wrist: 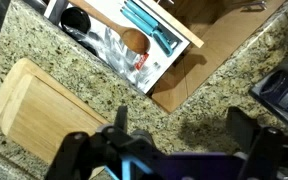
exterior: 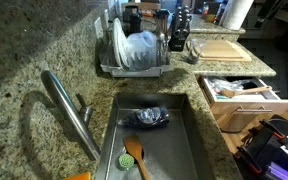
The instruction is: Take the wooden spoon out of the drawer and put it on the chopping board
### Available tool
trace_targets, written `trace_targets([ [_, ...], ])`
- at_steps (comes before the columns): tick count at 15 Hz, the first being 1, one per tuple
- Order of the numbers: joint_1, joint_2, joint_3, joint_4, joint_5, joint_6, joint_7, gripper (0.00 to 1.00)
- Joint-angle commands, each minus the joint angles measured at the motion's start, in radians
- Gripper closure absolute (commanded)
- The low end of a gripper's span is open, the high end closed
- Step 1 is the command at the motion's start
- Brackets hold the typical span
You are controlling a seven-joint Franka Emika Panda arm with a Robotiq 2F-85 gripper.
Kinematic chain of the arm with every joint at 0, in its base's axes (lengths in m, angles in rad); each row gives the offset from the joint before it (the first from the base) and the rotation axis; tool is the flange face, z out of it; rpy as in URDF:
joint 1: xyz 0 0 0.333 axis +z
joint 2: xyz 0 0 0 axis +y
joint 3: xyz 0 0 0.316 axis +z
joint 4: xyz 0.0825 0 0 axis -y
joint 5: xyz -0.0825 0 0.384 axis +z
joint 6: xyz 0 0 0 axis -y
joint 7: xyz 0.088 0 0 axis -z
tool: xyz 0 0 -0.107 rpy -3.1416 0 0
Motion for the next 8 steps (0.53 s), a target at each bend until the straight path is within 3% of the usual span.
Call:
trace_targets([
  [1, 0.008, 0.001, -0.006, 0.002, -0.003, -0.003, 0.003, 0.00],
  [2, -0.026, 0.035, -0.025, 0.013, 0.024, -0.020, 0.086, 0.00],
  [4, -0.052, 0.020, -0.092, -0.087, 0.049, 0.045, 0.081, 0.00],
  [8, -0.123, 0.010, -0.161, -0.287, 0.050, 0.114, 0.181, 0.00],
])
